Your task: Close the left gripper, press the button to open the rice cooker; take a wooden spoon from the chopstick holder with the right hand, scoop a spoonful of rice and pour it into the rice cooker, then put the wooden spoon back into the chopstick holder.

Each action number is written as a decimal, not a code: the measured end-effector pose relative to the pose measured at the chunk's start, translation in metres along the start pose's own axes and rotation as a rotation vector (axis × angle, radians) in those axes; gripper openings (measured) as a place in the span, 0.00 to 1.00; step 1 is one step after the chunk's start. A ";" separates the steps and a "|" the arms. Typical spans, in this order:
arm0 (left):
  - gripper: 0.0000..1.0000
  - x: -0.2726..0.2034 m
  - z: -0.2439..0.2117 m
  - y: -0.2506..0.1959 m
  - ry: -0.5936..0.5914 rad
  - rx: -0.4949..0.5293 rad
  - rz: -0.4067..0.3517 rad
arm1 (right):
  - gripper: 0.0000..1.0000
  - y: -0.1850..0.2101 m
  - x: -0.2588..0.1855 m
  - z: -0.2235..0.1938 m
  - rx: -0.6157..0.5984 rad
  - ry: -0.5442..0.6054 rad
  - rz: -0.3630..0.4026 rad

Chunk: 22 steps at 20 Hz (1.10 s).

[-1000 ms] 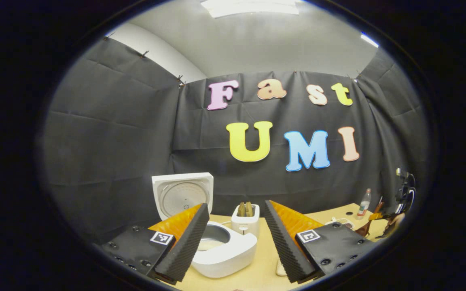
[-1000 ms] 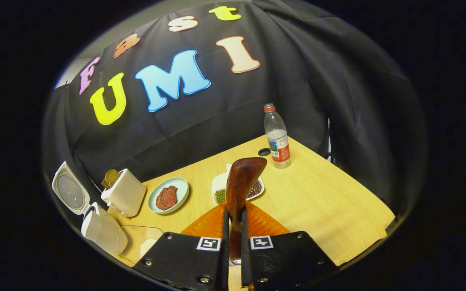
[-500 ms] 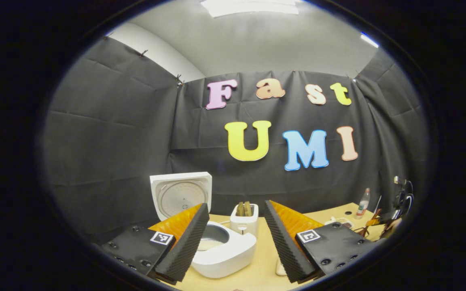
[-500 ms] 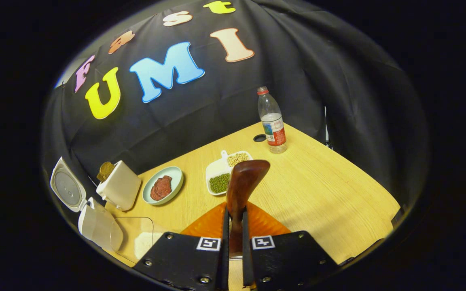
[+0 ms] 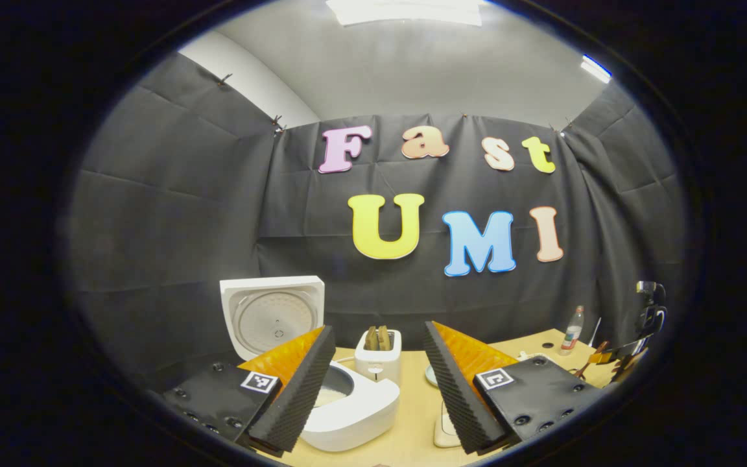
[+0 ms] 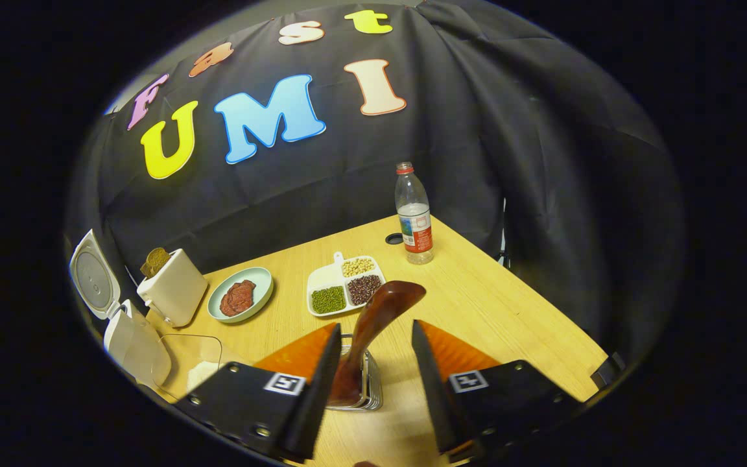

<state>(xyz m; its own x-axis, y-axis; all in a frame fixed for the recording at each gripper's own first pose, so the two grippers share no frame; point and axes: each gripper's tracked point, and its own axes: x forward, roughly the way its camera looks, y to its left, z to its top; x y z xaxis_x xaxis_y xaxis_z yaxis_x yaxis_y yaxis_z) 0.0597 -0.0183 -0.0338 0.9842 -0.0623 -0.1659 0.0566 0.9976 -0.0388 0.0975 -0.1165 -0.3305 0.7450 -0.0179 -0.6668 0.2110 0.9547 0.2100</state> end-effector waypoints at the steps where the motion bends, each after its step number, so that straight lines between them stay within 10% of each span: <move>1: 0.92 0.003 0.001 0.000 -0.004 -0.002 -0.005 | 0.89 -0.005 -0.006 0.005 -0.016 -0.020 -0.012; 2: 0.92 0.006 0.002 0.001 -0.006 -0.002 -0.010 | 0.99 -0.006 -0.013 0.012 -0.028 -0.041 -0.023; 22: 0.95 0.123 0.041 0.159 -0.004 0.054 0.212 | 0.99 0.070 -0.194 0.160 -0.179 -0.479 0.052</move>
